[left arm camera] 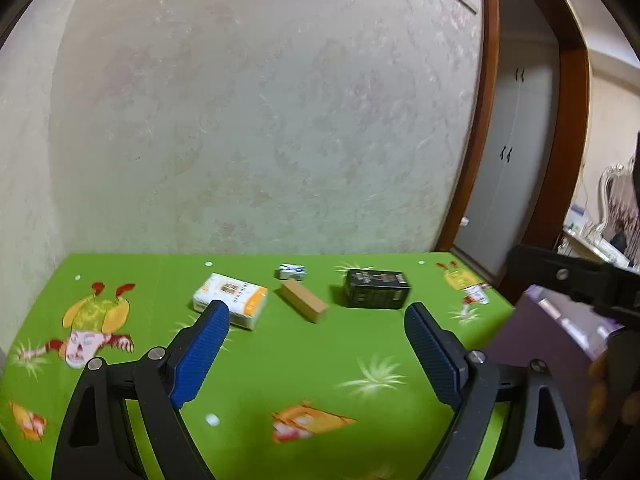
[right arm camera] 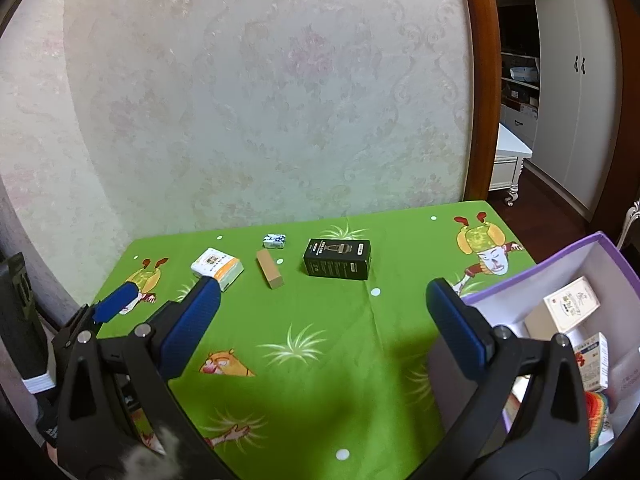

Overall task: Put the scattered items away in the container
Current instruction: 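Lift both open grippers out of the purple box toward the table items, then grasp the white tissue pack with the left gripper while the right gripper grasps the black DORMI box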

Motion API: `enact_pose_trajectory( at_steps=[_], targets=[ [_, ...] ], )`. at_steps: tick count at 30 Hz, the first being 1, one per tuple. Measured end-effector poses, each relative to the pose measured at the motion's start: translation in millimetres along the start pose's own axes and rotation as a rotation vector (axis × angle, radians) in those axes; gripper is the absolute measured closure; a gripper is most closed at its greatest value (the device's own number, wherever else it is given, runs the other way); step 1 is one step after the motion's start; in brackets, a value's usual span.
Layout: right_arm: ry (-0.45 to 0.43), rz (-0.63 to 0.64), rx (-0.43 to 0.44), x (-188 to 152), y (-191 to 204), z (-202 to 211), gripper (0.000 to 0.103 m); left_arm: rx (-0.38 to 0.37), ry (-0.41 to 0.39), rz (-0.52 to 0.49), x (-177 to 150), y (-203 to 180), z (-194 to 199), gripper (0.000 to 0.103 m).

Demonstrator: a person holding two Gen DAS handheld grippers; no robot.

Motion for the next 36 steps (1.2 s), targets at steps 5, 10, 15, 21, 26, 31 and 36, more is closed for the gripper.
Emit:
enact_pose_trajectory(
  at_steps=[5,10,15,21,26,31,36],
  targets=[
    [0.015,-0.008,-0.028,-8.2,-4.6,-20.1,0.001,0.011,0.058,-0.001,-11.8,30.1,-37.6,0.013],
    [0.032,-0.042,-0.074,-15.8,-15.7,-48.2,0.001,0.023,0.16,-0.024,-32.5,59.6,-80.0,0.013],
    [0.035,-0.028,-0.109,-19.2,-13.4,-78.3,0.0,0.035,0.225,-0.051,-37.2,70.1,-102.1,0.013],
    [0.068,-0.003,-0.125,-22.5,-5.4,-115.1,0.001,0.07,0.285,-0.078,-40.3,82.6,-127.9,0.013],
    [0.107,0.002,-0.151,-31.5,-11.4,-143.5,0.001,0.089,0.41,-0.064,-59.3,91.6,-147.2,0.013],
    [0.153,0.001,-0.163,-43.7,-14.8,-170.4,0.001,0.111,0.44,-0.109,-66.4,89.3,-148.9,0.012],
    [0.18,0.0,-0.168,-53.7,-14.2,-192.2,0.001,0.112,0.438,-0.109,-67.7,88.6,-146.0,0.013]
  ],
)
Point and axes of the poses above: each gripper's, at about its wrist camera, not at the fingertips, and z roughly against the way its jaws point, y to its left, x to its top, the point moved 9 cm from there along -z, roughly the way its jaws point, and after that the axes turned 12 degrees about -y, right-handed, at the moved point
